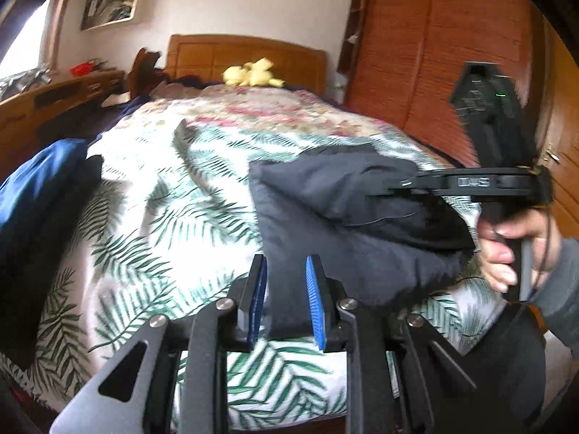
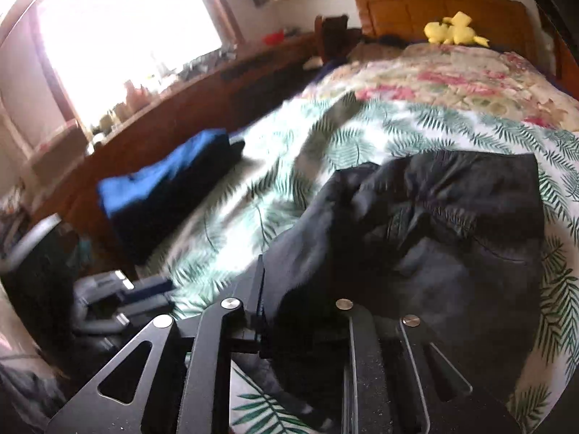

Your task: Fold large clothes

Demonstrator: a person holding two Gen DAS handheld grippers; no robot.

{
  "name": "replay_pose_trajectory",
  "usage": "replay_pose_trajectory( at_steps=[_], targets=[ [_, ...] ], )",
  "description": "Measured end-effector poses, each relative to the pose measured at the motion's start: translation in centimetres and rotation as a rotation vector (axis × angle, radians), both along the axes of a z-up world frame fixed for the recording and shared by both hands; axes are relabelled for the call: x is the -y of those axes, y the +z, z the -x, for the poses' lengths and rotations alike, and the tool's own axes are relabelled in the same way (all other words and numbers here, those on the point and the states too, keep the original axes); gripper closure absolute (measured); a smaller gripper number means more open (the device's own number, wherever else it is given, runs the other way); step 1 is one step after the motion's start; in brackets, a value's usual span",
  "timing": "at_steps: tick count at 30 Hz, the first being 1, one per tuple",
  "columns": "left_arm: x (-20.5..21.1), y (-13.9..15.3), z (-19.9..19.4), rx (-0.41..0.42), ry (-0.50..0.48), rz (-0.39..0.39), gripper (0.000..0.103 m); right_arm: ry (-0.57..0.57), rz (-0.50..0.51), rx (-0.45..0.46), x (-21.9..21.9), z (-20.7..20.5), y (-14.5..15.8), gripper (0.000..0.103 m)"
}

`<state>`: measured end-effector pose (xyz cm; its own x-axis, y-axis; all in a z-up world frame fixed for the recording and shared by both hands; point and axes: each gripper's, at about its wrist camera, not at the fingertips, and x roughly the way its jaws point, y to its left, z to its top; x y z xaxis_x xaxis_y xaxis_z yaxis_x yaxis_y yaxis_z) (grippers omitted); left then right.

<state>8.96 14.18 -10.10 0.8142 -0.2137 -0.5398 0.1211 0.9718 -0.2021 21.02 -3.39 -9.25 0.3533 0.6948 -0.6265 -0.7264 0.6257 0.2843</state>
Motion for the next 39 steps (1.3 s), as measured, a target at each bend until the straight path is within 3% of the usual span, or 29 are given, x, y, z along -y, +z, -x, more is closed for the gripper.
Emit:
replay_pose_trajectory(
  at_steps=[3, 5, 7, 13, 19, 22, 27, 33, 39],
  targets=[
    [-0.6, -0.2, -0.2, -0.017, 0.038, 0.012, 0.082, -0.025, 0.015, 0.063, 0.2, 0.9, 1.0, 0.078],
    [-0.8, 0.0, 0.0, -0.013, 0.06, 0.012, 0.082, -0.022, -0.012, 0.093, 0.9, 1.4, 2.4, 0.065],
    [-0.6, 0.5, 0.2, -0.002, 0.079, 0.003, 0.082, -0.024, -0.018, 0.127, 1.6, 1.7, 3.8, 0.059],
    [1.3, 1.8, -0.5, -0.01, 0.082, -0.034, 0.082, -0.102, -0.012, 0.246, 6.1, 0.7, 6.4, 0.058],
    [4.6, 4.0, -1.9, 0.004, 0.028, -0.092, 0.082, -0.222, 0.078, 0.284, 10.0, -1.6, 2.3, 0.058],
    [6.3, 5.4, -2.5, 0.02, -0.008, -0.119, 0.082, -0.24, 0.117, 0.234, 11.1, -2.7, 0.2, 0.058],
    [8.7, 7.0, -4.3, 0.029, -0.04, -0.144, 0.079, -0.242, 0.13, 0.257, 12.6, -2.6, -0.6, 0.058],
    [10.8, 7.0, -7.0, -0.013, -0.055, -0.213, 0.074, -0.255, 0.123, 0.221, 14.0, -2.9, -1.4, 0.058],
    [10.6, 5.3, -8.5, -0.069, 0.01, -0.269, 0.073, -0.25, 0.13, 0.21, 13.7, -3.4, -1.8, 0.058]
  ],
)
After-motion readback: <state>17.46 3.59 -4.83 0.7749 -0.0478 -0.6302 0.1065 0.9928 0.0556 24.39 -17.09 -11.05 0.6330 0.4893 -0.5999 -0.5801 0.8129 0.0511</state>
